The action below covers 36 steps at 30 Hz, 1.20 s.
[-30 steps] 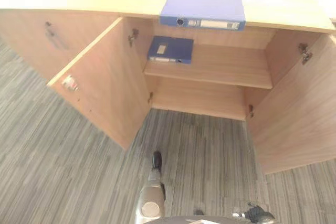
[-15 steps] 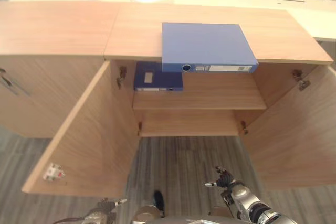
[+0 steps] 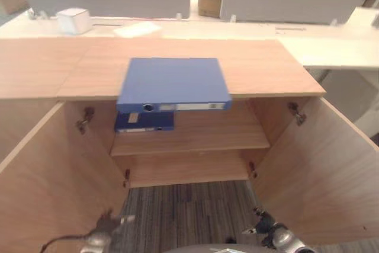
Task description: Put the empty folder in the office cabinet
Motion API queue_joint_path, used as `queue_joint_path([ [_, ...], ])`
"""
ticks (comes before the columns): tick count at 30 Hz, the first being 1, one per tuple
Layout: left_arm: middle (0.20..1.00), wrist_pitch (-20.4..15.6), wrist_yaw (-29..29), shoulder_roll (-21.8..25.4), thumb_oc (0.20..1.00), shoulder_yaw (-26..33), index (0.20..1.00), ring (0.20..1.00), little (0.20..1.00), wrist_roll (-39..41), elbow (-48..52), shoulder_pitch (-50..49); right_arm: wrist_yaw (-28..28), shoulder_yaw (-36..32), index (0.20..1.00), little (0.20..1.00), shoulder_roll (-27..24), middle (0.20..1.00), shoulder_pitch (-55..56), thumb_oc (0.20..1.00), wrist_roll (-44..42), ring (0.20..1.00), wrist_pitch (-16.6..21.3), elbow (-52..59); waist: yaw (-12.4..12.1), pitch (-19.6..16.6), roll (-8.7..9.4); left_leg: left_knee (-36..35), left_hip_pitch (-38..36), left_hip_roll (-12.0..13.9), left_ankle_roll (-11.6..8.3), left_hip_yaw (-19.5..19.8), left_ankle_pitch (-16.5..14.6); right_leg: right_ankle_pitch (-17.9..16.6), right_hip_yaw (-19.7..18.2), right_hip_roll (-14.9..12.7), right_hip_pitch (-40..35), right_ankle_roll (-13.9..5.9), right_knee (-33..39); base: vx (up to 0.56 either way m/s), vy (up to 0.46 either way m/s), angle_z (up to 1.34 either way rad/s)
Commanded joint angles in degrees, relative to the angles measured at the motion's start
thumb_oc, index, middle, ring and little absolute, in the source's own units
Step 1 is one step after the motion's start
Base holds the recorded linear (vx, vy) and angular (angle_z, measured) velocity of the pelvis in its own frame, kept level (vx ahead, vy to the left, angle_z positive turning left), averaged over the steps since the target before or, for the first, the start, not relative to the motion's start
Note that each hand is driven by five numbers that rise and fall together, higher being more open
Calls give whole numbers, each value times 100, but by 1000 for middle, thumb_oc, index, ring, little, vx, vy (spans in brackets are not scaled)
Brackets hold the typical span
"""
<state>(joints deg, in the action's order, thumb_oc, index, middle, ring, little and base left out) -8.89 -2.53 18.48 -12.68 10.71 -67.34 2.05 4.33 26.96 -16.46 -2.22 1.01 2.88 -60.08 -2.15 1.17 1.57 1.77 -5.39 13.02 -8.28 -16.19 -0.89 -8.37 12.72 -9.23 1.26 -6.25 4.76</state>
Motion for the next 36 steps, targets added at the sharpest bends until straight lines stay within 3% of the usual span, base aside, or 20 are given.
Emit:
queue_joint_path([
  [1, 1000, -241, 718, 166, 1000, 84, 1000, 1000, 1000, -343, -32, 178, -334, -122, 1000, 1000, -54, 1000, -171, 1000, -185, 1000, 319, -126, -21, 313, -151, -491, 649, 382, -205, 445, 987, 614, -12, -246, -274, -287, -295, -29, -95, 9],
  [3, 1000, -186, 708, 170, 1000, 58, 1000, 1000, 1000, -302, 489, 92, -371, -153, 1000, 1000, -138, 1000, -160, 1000, -151, 1000, 340, -130, -20, 349, -171, -383, 707, 332, -194, 595, 915, 623, 12, -241, -293, -267, -269, -41, -55, 11],
  [4, 1000, -258, 680, 280, 1000, 65, 1000, 1000, 1000, -387, 1607, -208, -349, -248, 1000, 1000, -255, 1000, -140, 1000, -105, 1000, 329, -92, -43, 429, -141, -38, 783, 49, -112, 1084, 571, 634, 2, -275, -320, -217, -281, -60, -43, 11],
  [5, 1000, -249, 678, 284, 1000, 69, 1000, 1000, 1000, -388, 1621, -217, -349, -247, 1000, 1000, -254, 1000, -139, 1000, -105, 1000, 328, -91, -26, 403, -134, -26, 830, 36, -104, 1101, 583, 619, 15, -286, -292, -220, -277, -84, -10, 16],
  [6, 1000, -208, 611, 413, 1000, 236, 1000, 1000, 1000, -527, 2527, -433, -317, -399, 1000, 1000, -332, 1000, -91, 1000, 12, 1000, 282, -73, -2, 395, -175, 81, 887, -197, -6, 1201, 370, 595, 63, -335, -306, -234, -256, -40, 24, 9],
  [9, 1000, -189, 571, 616, 1000, 526, 1000, 1000, 1000, -960, 3400, -875, -277, -576, 1000, 1000, -359, 1000, -10, 1000, 301, 1000, 196, -206, -37, 223, -332, -234, 675, -265, 66, 946, 350, 575, 105, -363, -349, -274, -221, 40, 134, 28],
  [11, 1000, -182, 673, 783, 1000, 799, 1000, 1000, 1000, -1425, 3831, -1120, -247, -656, 1000, 1000, -387, 1000, 76, 1000, 398, 1000, 171, -101, -53, 124, -336, -372, 537, -315, 84, 853, 328, 521, 120, -446, -418, -337, -162, 84, 102, 5],
  [16, 1000, -205, 1310, 1172, 1000, 1277, 1000, 1000, 1000, -2416, 4219, -1297, -246, -728, 1000, 1000, -317, 1000, 128, 1000, 435, 1000, 163, -142, -122, 40, -281, -623, 311, -355, 89, 735, 311, 450, 88, -543, -493, -413, -105, 38, 39, -10],
  [22, 1000, -231, 1774, 1344, 1000, 1834, 1000, 1000, 1000, -2995, 4887, -1683, -260, -701, 1000, 1000, -174, 1000, 217, 1000, 407, 1000, 187, -274, -176, 3, -220, -655, 182, -318, 83, 731, 263, 484, 37, -496, -576, -404, -49, 25, -5, -4],
  [36, 1000, -228, 2432, 2020, 1000, 1908, 1000, 1000, 1000, -4204, 5504, -1511, -331, -594, 1000, 1000, -80, 1000, 232, 1000, 314, 1000, 250, -314, -133, -39, -222, -671, 70, -248, 29, 707, 221, 541, -61, -399, -625, -391, -30, 3, -4, -1],
])
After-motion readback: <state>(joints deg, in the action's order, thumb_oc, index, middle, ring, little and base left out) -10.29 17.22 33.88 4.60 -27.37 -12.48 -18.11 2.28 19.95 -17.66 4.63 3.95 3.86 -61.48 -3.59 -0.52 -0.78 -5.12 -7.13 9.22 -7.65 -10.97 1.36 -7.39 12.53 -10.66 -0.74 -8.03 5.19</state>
